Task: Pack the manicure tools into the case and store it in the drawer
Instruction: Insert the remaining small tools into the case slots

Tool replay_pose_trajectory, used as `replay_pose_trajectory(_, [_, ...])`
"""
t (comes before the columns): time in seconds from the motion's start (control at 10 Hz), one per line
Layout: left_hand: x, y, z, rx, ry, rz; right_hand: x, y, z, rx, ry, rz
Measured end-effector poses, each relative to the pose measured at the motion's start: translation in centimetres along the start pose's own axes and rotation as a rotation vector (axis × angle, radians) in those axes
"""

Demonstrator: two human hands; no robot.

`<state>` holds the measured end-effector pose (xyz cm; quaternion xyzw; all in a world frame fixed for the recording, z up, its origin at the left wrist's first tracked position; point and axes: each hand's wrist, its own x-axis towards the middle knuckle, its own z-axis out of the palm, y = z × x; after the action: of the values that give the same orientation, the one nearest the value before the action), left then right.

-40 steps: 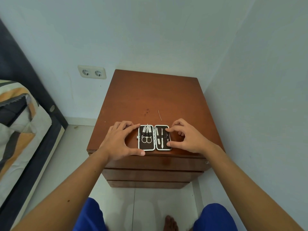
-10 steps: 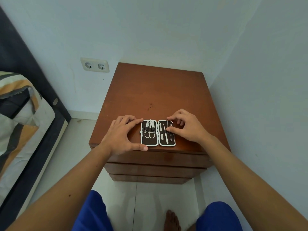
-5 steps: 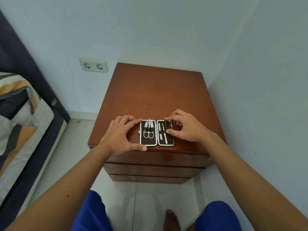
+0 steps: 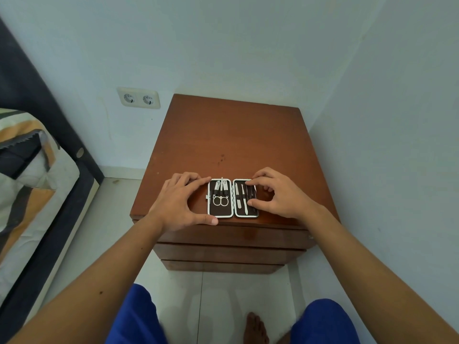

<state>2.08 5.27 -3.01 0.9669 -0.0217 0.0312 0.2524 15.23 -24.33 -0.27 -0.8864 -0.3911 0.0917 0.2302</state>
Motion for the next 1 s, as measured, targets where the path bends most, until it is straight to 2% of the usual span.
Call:
replay_pose_trajectory(0.6, [0.03,0.07,-0.04,0.015,-0.006,-0.002,-0.02,-0.21,0.19,0.057,-0.010,0.054])
replay_pose_trajectory(1.0, [-0.05,0.12,-0.05,0.013,-0.003,-0.001,0.15,-0.24,-0.27,-0.067,-0.079,0.024])
